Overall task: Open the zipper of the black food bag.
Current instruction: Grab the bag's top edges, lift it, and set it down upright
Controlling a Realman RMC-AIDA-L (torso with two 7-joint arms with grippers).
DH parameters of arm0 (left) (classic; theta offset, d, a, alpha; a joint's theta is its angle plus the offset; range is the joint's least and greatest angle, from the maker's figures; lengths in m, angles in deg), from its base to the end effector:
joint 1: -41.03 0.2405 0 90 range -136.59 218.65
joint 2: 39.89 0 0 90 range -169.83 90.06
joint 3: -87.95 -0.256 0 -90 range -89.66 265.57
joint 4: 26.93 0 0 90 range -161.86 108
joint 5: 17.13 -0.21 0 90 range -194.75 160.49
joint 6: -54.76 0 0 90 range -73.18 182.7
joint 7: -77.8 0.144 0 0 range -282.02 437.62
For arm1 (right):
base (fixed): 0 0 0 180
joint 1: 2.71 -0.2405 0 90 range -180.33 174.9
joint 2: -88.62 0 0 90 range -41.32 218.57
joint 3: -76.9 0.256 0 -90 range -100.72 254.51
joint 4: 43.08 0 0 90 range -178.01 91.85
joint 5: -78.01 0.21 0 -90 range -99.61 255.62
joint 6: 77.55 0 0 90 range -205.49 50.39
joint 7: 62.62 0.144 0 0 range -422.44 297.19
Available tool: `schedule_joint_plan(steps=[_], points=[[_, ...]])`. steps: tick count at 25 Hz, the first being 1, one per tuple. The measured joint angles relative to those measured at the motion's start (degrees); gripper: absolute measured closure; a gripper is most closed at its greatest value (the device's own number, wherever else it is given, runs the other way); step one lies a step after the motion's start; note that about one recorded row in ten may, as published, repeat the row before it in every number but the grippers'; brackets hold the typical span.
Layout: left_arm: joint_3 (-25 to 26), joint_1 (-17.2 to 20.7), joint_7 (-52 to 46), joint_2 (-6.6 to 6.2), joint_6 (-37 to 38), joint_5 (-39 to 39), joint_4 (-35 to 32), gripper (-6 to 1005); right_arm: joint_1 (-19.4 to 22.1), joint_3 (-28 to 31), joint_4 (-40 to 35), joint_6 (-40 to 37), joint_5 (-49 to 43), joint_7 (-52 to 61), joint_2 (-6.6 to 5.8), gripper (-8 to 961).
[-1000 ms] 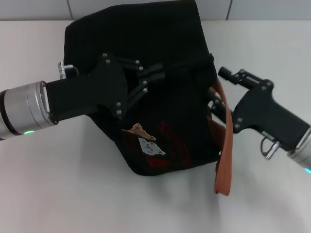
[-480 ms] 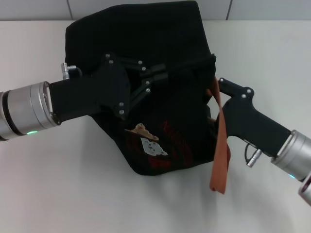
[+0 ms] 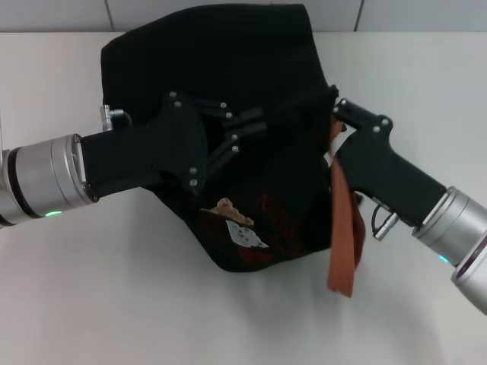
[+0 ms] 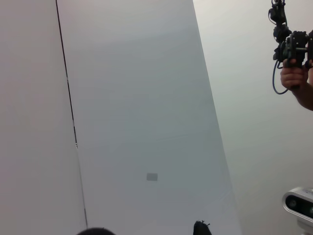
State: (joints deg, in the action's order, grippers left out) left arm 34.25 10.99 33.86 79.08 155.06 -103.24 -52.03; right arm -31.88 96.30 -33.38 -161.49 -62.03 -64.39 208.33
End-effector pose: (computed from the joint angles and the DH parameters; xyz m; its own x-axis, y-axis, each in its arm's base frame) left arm -0.2140 0.3013 -0.0170 0.6436 -0.1957 0.7399 0.0401 -0.9568 -0.2879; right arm 0.2361 0.2867 -0.0804 0.7309 0.3863 -0.5626 -0.1783 -0.6876 -0.7038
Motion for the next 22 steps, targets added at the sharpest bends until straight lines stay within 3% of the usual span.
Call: schedule_joint_plan(steps=[8, 22], points=[[0.00, 0.11, 0.13, 0.07, 0.14, -0.10, 0.21, 937, 0.30, 2.47, 0.40, 0.03, 0.05, 0.00, 0.00, 437], [0.01, 0.32, 0.29, 0.02, 0.88, -0.20, 0.49, 938, 0.16, 1.84, 1.56, 2.30, -0.40, 0.01, 0.05, 438]])
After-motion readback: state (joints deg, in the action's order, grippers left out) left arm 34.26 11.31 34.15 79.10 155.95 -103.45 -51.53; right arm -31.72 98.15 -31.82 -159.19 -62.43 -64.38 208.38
